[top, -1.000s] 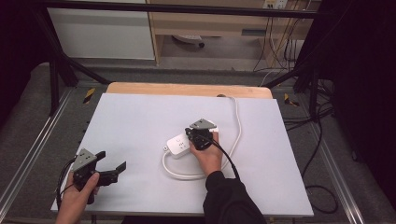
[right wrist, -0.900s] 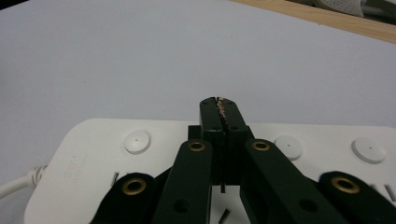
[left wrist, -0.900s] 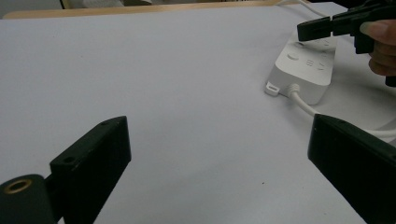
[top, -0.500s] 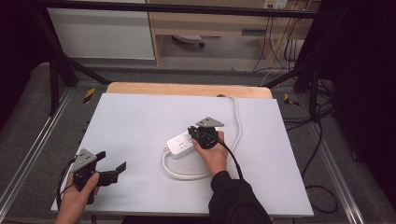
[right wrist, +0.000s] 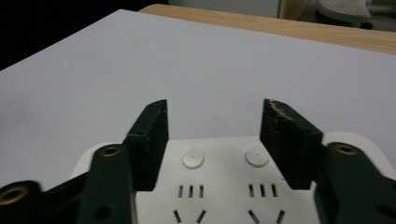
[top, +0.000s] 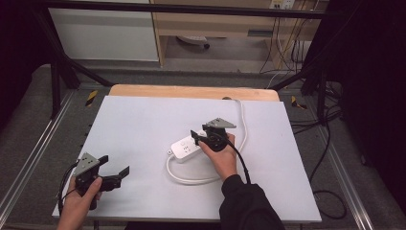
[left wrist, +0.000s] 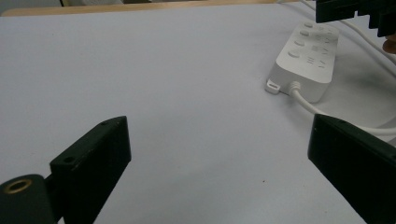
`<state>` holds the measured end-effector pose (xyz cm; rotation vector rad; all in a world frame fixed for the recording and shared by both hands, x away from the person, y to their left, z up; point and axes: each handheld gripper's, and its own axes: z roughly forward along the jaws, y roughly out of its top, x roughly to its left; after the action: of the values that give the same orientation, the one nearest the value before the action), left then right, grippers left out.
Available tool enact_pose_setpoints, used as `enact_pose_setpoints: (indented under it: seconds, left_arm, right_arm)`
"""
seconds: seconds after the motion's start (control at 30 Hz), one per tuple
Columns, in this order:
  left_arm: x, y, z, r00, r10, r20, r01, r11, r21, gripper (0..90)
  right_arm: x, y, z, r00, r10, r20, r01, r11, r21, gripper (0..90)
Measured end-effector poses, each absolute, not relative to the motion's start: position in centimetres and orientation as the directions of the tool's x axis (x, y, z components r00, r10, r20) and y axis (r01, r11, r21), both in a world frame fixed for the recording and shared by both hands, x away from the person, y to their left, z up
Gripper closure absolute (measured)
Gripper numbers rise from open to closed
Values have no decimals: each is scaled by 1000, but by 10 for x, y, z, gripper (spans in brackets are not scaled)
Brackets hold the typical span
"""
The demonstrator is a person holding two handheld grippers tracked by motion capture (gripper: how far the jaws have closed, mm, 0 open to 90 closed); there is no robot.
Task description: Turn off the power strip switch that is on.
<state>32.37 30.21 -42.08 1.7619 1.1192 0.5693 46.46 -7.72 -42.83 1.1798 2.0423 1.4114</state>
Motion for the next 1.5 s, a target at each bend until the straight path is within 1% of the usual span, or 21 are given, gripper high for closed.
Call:
enact_pose_setpoints:
  seconds: [0.1, 0.17, 0.2, 0.27, 0.33, 0.43, 0.53, 0.8, 1.1, 1.27, 1.5]
  left_arm:
    - [324, 302, -421, 475, 875, -97, 439, -140, 887, 57]
    - [324, 302, -421, 474, 875, -97, 439, -140, 887, 57]
    - [324, 302, -421, 474, 875, -95, 439, -141, 887, 57]
    - [324, 302, -421, 474, 875, -95, 439, -141, 887, 57]
    - [323, 302, -421, 474, 875, -95, 438, -141, 888, 57]
    - [324, 302, -421, 473, 876, -98, 439, -138, 888, 57]
    - [324, 303, -421, 474, 875, -98, 438, -138, 888, 57]
    - [323, 303, -420, 473, 876, -96, 438, -140, 888, 57]
    - [323, 303, -420, 472, 876, -95, 438, -140, 888, 57]
    - [323, 303, -420, 472, 877, -93, 438, -142, 888, 57]
    - [323, 303, -421, 473, 876, -92, 439, -144, 887, 56]
  right_arm:
    - [465, -79, -425, -561, 817, 129, 429, 154, 890, 303]
    - [466, -82, -423, -552, 823, 134, 431, 144, 891, 246]
    - [467, -83, -422, -551, 822, 145, 448, 145, 882, 232]
    - [467, -86, -418, -543, 827, 148, 471, 153, 869, 169]
    - [467, -88, -415, -531, 834, 151, 471, 142, 870, 119]
    - [464, -92, -410, -519, 842, 146, 457, 129, 880, 79]
    - [462, -96, -405, -528, 836, 149, 440, 119, 890, 46]
    - [453, -109, -389, -535, 835, 127, 414, 128, 901, 44]
    - [442, -136, -377, -543, 833, 107, 397, 142, 907, 50]
    - [438, -157, -371, -529, 838, 133, 392, 103, 914, 56]
    - [430, -188, -368, -497, 857, 140, 393, 78, 916, 57]
